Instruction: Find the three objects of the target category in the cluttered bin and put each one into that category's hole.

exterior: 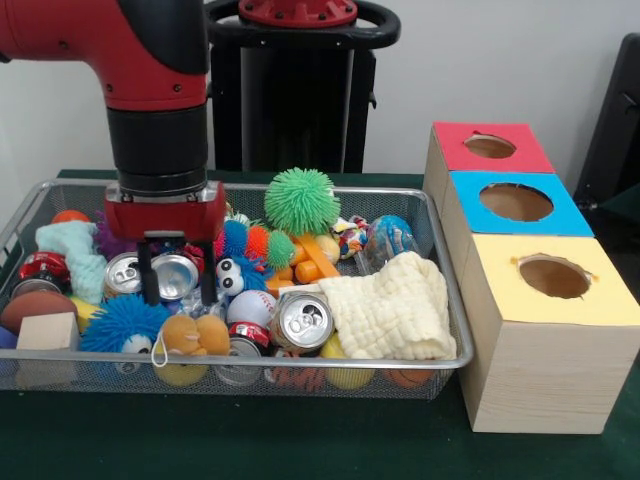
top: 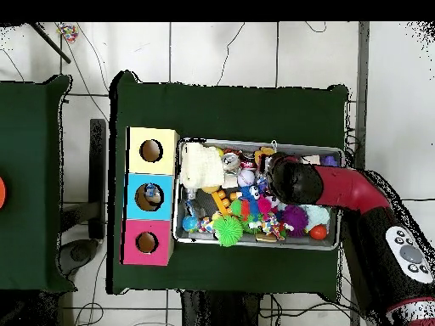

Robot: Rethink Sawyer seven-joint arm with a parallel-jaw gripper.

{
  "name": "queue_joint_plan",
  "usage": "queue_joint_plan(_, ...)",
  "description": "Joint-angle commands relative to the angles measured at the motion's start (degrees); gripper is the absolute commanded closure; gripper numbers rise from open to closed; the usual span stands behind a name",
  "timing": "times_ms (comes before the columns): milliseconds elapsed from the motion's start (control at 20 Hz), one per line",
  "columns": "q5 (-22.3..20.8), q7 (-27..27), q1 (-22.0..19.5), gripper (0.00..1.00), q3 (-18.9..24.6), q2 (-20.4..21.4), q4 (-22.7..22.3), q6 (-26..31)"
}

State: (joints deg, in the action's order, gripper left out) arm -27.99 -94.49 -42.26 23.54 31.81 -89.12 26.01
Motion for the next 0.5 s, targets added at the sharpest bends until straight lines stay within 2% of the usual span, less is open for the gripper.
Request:
queue_joint_plan(50,-5.25,-2.32,1.62,0.0,-1.02,-1.08,-5.61,-7.34)
queue_joint_plan(300,-6.04,-4.38,3.67,0.0,-3.54,-1.5,-4.95,-9.12)
queue_joint_plan(500,-5.38,-4.11,4.43,0.0,-4.05,-1.43,-4.98,-8.6)
